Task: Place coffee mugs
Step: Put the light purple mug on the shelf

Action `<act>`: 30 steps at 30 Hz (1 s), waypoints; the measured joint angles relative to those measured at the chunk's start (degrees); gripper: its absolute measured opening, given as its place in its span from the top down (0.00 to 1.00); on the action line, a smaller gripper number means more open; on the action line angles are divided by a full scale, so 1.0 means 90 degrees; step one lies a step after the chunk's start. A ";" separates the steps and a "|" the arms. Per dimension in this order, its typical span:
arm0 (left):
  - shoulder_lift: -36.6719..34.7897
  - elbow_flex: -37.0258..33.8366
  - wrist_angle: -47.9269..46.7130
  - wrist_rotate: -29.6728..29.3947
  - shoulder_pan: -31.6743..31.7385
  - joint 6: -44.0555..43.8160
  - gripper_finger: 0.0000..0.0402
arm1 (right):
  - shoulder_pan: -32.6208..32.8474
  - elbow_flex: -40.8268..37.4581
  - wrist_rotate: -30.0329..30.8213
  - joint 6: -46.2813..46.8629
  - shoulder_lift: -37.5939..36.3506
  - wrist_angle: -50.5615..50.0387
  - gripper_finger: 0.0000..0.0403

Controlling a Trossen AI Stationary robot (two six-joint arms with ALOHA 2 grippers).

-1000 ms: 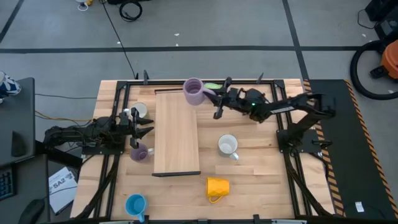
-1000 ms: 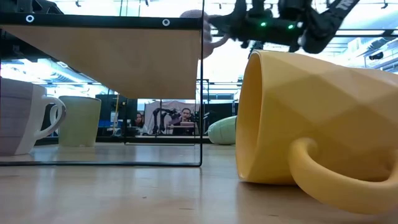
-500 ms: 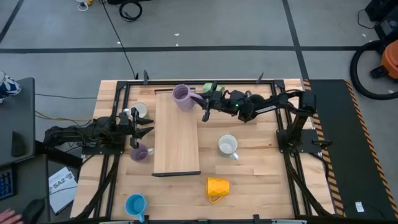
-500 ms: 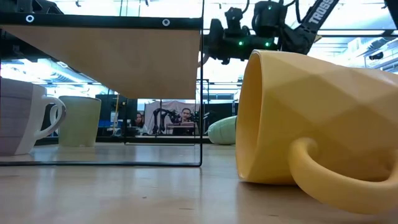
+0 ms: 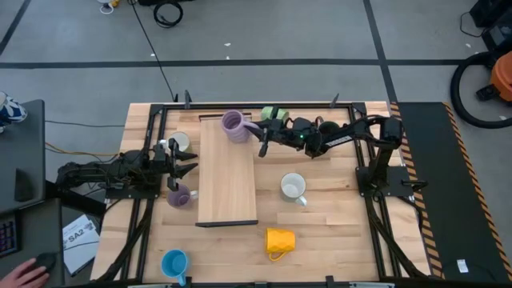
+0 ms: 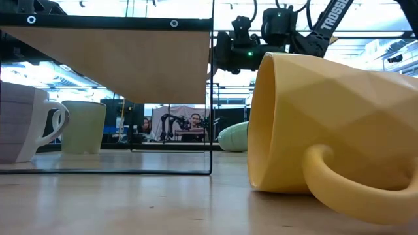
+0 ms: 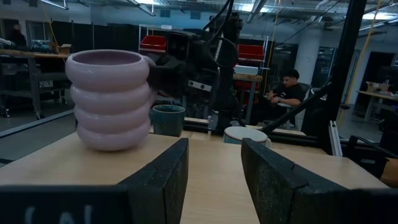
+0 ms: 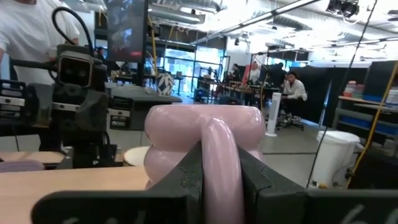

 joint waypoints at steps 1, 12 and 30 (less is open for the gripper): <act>0.0000 0.0000 0.0000 0.0000 -0.0002 0.0002 0.61 | -0.0029 0.0000 -0.0001 0.0029 -0.0002 -0.0038 0.87; -0.0002 -0.0002 -0.0002 0.0000 -0.0002 0.0002 0.61 | -0.0093 0.0000 0.0019 0.0017 -0.0007 -0.0185 0.83; 0.0000 -0.0002 0.0000 0.0000 -0.0002 0.0007 0.61 | -0.0378 -0.0005 0.0063 0.0017 -0.0007 -0.0343 0.65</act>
